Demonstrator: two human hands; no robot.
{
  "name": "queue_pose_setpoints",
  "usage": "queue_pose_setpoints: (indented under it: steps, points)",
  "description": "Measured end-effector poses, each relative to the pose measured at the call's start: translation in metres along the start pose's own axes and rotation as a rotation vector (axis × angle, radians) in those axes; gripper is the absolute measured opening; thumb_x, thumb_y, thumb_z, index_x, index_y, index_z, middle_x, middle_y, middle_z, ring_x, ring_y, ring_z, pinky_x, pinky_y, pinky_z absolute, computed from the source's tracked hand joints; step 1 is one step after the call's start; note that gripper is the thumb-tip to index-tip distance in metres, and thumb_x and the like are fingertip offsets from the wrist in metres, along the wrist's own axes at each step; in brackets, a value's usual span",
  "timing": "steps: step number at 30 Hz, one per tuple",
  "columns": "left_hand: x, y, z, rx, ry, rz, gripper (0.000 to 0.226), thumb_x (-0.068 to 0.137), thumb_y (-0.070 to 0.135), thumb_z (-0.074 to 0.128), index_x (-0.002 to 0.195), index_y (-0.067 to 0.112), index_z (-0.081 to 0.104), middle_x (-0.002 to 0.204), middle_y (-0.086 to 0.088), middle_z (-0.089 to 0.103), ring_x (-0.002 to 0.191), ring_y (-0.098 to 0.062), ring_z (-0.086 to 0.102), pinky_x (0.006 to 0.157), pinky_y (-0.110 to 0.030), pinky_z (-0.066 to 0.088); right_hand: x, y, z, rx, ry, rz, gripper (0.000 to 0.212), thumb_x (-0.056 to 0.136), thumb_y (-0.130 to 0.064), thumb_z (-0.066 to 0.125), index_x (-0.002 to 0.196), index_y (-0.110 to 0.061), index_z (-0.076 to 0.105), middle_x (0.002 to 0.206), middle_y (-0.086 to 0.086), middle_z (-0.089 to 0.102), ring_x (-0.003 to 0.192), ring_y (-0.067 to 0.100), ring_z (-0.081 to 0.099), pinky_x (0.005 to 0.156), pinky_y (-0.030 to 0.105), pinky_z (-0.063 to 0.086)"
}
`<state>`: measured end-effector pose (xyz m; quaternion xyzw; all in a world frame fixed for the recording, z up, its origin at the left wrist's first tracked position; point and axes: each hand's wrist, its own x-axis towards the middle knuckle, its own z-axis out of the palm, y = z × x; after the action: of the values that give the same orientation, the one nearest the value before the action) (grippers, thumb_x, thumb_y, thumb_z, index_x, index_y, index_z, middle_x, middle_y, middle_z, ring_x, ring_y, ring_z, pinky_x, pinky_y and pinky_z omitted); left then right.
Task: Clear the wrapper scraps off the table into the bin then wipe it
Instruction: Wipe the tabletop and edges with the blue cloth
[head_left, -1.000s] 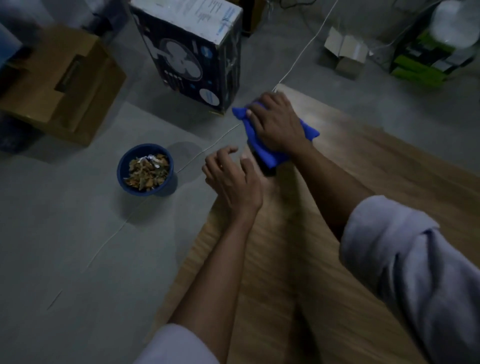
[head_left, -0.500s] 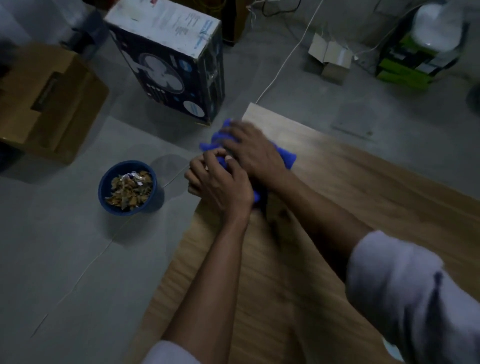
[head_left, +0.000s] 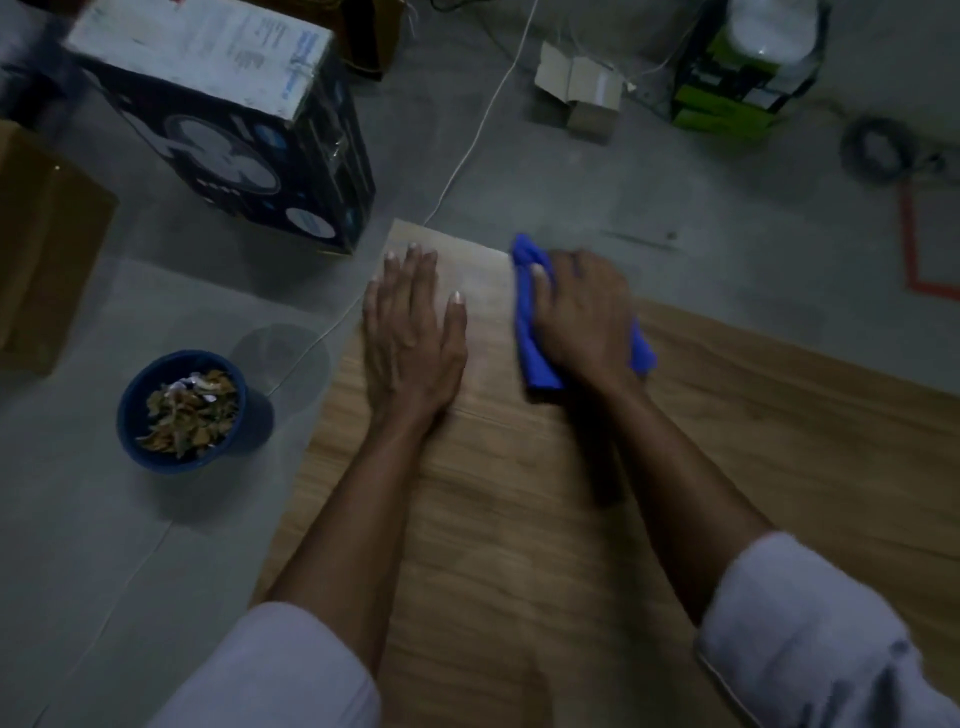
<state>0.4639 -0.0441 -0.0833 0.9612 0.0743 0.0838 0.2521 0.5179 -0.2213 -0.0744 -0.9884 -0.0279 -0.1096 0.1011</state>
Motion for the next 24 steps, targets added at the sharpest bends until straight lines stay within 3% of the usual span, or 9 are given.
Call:
queue_pose_setpoints:
  steps: [3, 6, 9, 11, 13, 16, 19, 24]
  points:
    - [-0.002, 0.01, 0.003, 0.207, -0.111, 0.08, 0.067, 0.103, 0.051, 0.02, 0.163, 0.02, 0.021, 0.171, -0.001, 0.011, 0.159, -0.021, 0.003, 0.128, -0.047, 0.0, -0.022, 0.066, -0.022, -0.101, -0.018, 0.175, 0.038, 0.104, -0.036, 0.039, 0.103, -0.009, 0.064, 0.1, 0.017, 0.064, 0.095, 0.04, 0.057, 0.087, 0.047, 0.04]
    - [-0.002, 0.01, 0.003, 0.244, -0.113, 0.073, 0.066, 0.104, 0.05, 0.019, 0.163, 0.022, 0.017, 0.172, 0.0, 0.006, 0.159, -0.022, 0.0, 0.128, -0.05, 0.002, -0.014, 0.056, -0.019, -0.123, 0.001, 0.362, 0.039, 0.101, -0.034, 0.039, 0.097, -0.007, 0.067, 0.097, 0.019, 0.066, 0.094, 0.04, 0.059, 0.088, 0.047, 0.041]
    - [0.002, 0.004, -0.001, 0.223, -0.102, 0.05, 0.062, 0.105, 0.046, 0.012, 0.163, 0.022, 0.018, 0.171, 0.001, 0.01, 0.159, -0.019, 0.003, 0.128, -0.046, 0.002, 0.0, -0.016, -0.006, 0.003, -0.016, 0.166, 0.036, 0.099, -0.033, 0.042, 0.093, -0.009, 0.067, 0.092, 0.019, 0.067, 0.089, 0.039, 0.06, 0.084, 0.046, 0.043]
    - [0.003, 0.004, -0.006, 0.136, -0.054, 0.005, 0.061, 0.106, 0.043, 0.01, 0.162, 0.021, 0.02, 0.17, 0.001, 0.018, 0.158, -0.016, 0.009, 0.128, -0.043, 0.005, 0.008, -0.066, 0.011, 0.03, 0.002, -0.004, 0.035, 0.098, -0.038, 0.043, 0.102, -0.013, 0.068, 0.094, 0.015, 0.066, 0.091, 0.035, 0.058, 0.086, 0.044, 0.04]
    - [0.006, 0.005, -0.008, 0.058, -0.032, -0.045, 0.06, 0.107, 0.043, 0.013, 0.162, 0.022, 0.024, 0.169, 0.002, 0.024, 0.157, -0.013, 0.013, 0.128, -0.042, 0.008, 0.016, -0.082, 0.018, 0.044, -0.001, -0.054, 0.036, 0.1, -0.042, 0.045, 0.111, -0.016, 0.068, 0.099, 0.012, 0.065, 0.095, 0.031, 0.057, 0.091, 0.041, 0.036]
    - [0.005, 0.007, -0.009, 0.144, -0.079, 0.003, 0.063, 0.104, 0.055, 0.018, 0.16, 0.03, 0.029, 0.169, 0.002, 0.022, 0.157, -0.017, 0.013, 0.127, -0.046, 0.008, 0.007, -0.04, 0.012, 0.062, -0.008, -0.091, 0.043, 0.1, -0.047, 0.043, 0.125, -0.02, 0.065, 0.106, 0.009, 0.065, 0.099, 0.031, 0.059, 0.091, 0.04, 0.037]
    - [-0.001, 0.017, -0.008, 0.204, -0.188, 0.06, 0.07, 0.094, 0.069, 0.032, 0.158, 0.04, 0.028, 0.172, 0.0, 0.01, 0.158, -0.021, 0.003, 0.127, -0.049, 0.001, -0.02, 0.037, -0.007, 0.017, -0.034, 0.02, 0.049, 0.101, -0.052, 0.04, 0.139, -0.025, 0.056, 0.121, 0.008, 0.062, 0.11, 0.03, 0.056, 0.097, 0.041, 0.039]
    - [-0.006, 0.023, -0.012, 0.262, -0.216, 0.111, 0.08, 0.088, 0.071, 0.037, 0.159, 0.037, 0.025, 0.172, 0.0, 0.001, 0.158, -0.022, -0.005, 0.125, -0.058, 0.001, -0.049, 0.139, -0.039, -0.077, -0.045, 0.313, 0.051, 0.1, -0.052, 0.032, 0.132, -0.023, 0.06, 0.121, 0.01, 0.063, 0.114, 0.033, 0.054, 0.104, 0.042, 0.037]
